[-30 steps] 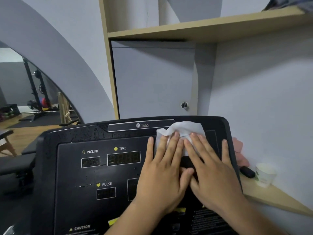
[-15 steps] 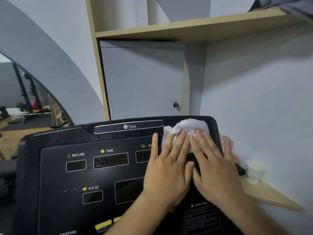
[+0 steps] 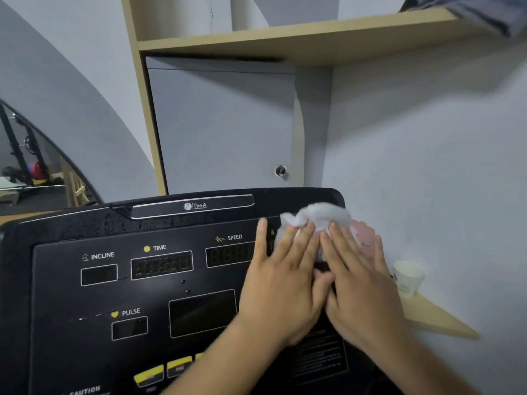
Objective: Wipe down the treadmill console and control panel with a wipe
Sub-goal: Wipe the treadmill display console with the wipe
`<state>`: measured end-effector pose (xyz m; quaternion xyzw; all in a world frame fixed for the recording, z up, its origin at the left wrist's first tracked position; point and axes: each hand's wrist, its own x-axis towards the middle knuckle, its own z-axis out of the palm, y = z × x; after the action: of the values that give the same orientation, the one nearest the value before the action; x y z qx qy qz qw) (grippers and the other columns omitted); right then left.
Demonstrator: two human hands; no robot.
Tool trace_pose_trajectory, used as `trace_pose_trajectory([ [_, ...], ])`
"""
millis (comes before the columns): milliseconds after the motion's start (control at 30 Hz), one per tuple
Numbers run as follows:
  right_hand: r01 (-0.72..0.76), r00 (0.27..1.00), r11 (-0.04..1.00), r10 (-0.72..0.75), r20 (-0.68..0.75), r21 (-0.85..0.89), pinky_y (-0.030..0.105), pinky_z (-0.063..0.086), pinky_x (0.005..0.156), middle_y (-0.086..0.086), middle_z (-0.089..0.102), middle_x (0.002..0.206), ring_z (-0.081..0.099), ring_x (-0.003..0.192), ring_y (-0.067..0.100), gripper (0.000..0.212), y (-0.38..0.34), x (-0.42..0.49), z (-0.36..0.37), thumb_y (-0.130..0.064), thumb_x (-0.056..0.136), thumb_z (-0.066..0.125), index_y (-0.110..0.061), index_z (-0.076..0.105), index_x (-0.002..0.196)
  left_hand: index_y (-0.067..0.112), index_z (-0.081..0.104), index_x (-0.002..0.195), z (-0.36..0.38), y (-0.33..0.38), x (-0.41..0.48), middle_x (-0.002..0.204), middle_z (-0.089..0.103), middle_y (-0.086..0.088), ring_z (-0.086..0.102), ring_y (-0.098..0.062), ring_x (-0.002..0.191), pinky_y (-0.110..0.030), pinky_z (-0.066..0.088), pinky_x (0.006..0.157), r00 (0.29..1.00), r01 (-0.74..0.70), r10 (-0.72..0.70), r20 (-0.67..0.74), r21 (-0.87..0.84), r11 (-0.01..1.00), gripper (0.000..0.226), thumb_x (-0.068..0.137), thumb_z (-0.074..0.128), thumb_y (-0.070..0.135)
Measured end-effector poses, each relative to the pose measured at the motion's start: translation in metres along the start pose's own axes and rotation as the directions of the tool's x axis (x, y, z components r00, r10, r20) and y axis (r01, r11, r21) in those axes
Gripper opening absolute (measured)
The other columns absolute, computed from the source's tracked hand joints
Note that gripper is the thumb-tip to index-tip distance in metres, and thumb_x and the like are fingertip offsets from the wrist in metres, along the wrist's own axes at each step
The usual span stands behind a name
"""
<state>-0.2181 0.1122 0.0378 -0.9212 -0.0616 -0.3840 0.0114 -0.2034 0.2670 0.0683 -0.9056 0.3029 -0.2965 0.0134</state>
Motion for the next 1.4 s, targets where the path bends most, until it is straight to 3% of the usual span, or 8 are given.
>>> trace_pose_trajectory([
  [167,-0.039,0.999,0.998,0.041,0.031,-0.049,0.064,0.022,0.113,0.010,0.030,0.158,0.031,0.145,0.022,0.066,0.002,0.044,-0.007,-0.032,0.089,0.025,-0.006,0.035,0.149,0.018,0.015,0.157,-0.015,-0.009,0.039,0.164,0.012,-0.002,0.004,-0.021,0.152,-0.059,-0.011,0.116,0.998,0.058,-0.057,-0.014,0.051,0.997,0.066,0.100,0.001,0.048],
  [367,0.064,0.996,0.998,-0.064,0.063,0.002,0.060,0.024,0.114,0.011,0.029,0.158,0.020,0.149,0.023,0.066,-0.017,-0.020,0.000,-0.040,0.093,0.033,-0.005,0.035,0.149,0.014,0.036,0.151,0.004,-0.006,-0.033,0.158,0.033,-0.004,0.024,-0.021,0.148,-0.060,0.012,0.116,1.000,-0.028,0.028,-0.003,-0.036,0.999,0.064,0.102,0.022,0.052],
  [500,0.050,0.997,0.998,-0.047,0.062,-0.043,0.060,0.019,0.115,0.012,0.030,0.158,0.022,0.148,0.024,0.068,-0.018,0.014,0.000,-0.034,0.088,0.030,-0.005,0.034,0.149,0.014,0.038,0.150,-0.004,-0.017,-0.009,0.157,0.035,-0.004,0.028,-0.021,0.147,-0.062,0.007,0.116,0.999,0.020,-0.018,-0.042,0.054,0.998,0.062,0.103,0.015,0.047],
  [633,0.030,0.997,0.998,-0.027,0.069,-0.048,0.061,0.017,0.116,0.011,0.026,0.160,0.020,0.149,0.024,0.069,-0.022,0.027,-0.004,-0.037,0.089,0.028,-0.006,0.030,0.151,0.016,0.027,0.154,-0.010,-0.022,-0.003,0.160,0.026,-0.004,0.019,-0.021,0.150,-0.062,0.002,0.117,0.996,0.085,-0.084,-0.022,0.041,0.996,0.063,0.103,0.010,0.048],
  [800,0.113,0.992,0.993,-0.115,0.058,0.040,0.058,0.022,0.113,0.009,0.029,0.159,0.022,0.148,0.023,0.067,-0.045,-0.023,0.005,-0.046,0.095,0.031,-0.010,0.027,0.151,0.016,0.037,0.151,-0.001,-0.024,-0.059,0.159,0.031,-0.002,0.026,-0.020,0.148,-0.062,0.011,0.116,0.998,0.055,-0.055,-0.001,-0.017,0.998,0.066,0.101,0.019,0.056],
  [1000,0.083,0.994,0.996,-0.080,0.070,-0.038,0.063,0.019,0.114,0.010,0.029,0.158,0.022,0.148,0.022,0.065,-0.051,0.040,-0.005,-0.039,0.094,0.026,-0.006,0.032,0.149,0.017,0.036,0.151,-0.022,-0.050,-0.017,0.158,0.033,-0.002,0.026,-0.021,0.148,-0.063,0.001,0.117,0.992,0.118,-0.114,-0.052,0.087,0.989,0.062,0.103,0.015,0.049],
  [1233,0.142,0.986,0.989,-0.146,0.085,0.047,0.061,0.021,0.113,0.010,0.026,0.160,0.020,0.149,0.023,0.067,-0.069,-0.016,0.006,-0.045,0.095,0.031,-0.009,0.029,0.152,0.016,0.035,0.152,-0.008,-0.046,-0.073,0.160,0.028,-0.002,0.022,-0.020,0.149,-0.064,0.011,0.116,0.997,0.075,-0.075,-0.005,0.012,0.997,0.066,0.101,0.023,0.056],
  [1400,0.121,0.990,0.993,-0.121,0.072,-0.002,0.062,0.015,0.115,0.009,0.025,0.160,0.018,0.149,0.022,0.064,-0.078,0.034,-0.002,-0.042,0.097,0.023,-0.008,0.029,0.151,0.017,0.034,0.152,-0.024,-0.070,-0.042,0.159,0.030,-0.001,0.024,-0.019,0.148,-0.064,0.004,0.117,0.991,0.126,-0.121,-0.060,0.101,0.987,0.063,0.102,0.019,0.052],
])
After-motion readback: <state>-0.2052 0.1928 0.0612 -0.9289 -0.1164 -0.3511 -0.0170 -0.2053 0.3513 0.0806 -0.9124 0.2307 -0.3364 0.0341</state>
